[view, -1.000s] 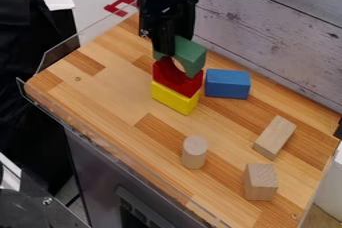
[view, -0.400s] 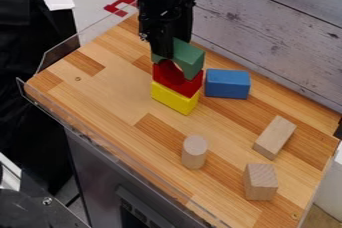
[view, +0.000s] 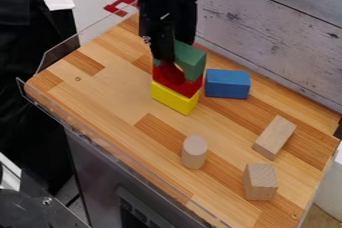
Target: Put the green arch on top of the red arch
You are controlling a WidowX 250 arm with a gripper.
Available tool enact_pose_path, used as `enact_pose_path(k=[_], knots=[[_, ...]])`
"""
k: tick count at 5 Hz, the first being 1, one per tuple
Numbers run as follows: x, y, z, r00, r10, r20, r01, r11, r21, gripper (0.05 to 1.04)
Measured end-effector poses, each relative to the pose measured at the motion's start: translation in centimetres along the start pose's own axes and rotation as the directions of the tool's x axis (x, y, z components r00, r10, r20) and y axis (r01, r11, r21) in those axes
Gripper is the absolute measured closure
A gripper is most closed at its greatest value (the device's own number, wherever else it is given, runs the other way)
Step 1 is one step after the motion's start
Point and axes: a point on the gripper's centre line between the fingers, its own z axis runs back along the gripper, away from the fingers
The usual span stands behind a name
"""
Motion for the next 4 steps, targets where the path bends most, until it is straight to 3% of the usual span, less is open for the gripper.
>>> enact_pose_path(k=[1, 2, 3, 4], knots=[[0.0, 0.1, 0.0, 1.0, 0.007, -0.003, -0.007, 1.0, 0.008, 0.077], [0.0, 0.2, 0.6, 1.0, 0.007, -0.004, -0.007, 1.0, -0.007, 0.083], [0.1, -0.6, 3.3, 0.999, -0.028, 0.028, 0.03, 0.998, -0.057, 0.083], [-1.0, -1.1, 5.1, 0.99, -0.115, 0.086, 0.12, 0.991, -0.061, 0.083]])
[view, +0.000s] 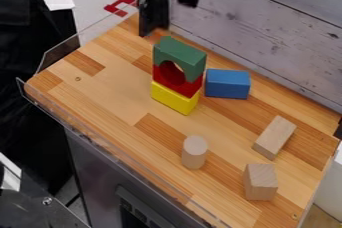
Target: Put the green arch on top of the red arch
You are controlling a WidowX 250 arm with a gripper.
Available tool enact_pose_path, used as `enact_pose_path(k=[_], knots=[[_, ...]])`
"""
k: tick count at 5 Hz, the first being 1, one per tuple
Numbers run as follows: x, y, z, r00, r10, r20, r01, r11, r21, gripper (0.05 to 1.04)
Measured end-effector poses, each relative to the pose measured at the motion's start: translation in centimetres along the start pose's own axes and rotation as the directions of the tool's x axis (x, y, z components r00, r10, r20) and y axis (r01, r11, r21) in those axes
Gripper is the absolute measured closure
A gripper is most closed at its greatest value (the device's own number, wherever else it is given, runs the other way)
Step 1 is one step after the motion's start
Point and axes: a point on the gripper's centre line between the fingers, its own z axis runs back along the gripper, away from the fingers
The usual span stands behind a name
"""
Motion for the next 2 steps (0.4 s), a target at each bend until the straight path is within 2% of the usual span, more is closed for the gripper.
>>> enact_pose_path(k=[1, 2], knots=[[-2.6, 0.5, 0.1, 0.993, -0.114, 0.032, 0.112, 0.992, 0.057, 0.083], [-5.7, 0.7, -1.0, 0.978, -0.21, 0.011, 0.209, 0.976, 0.062, 0.083]])
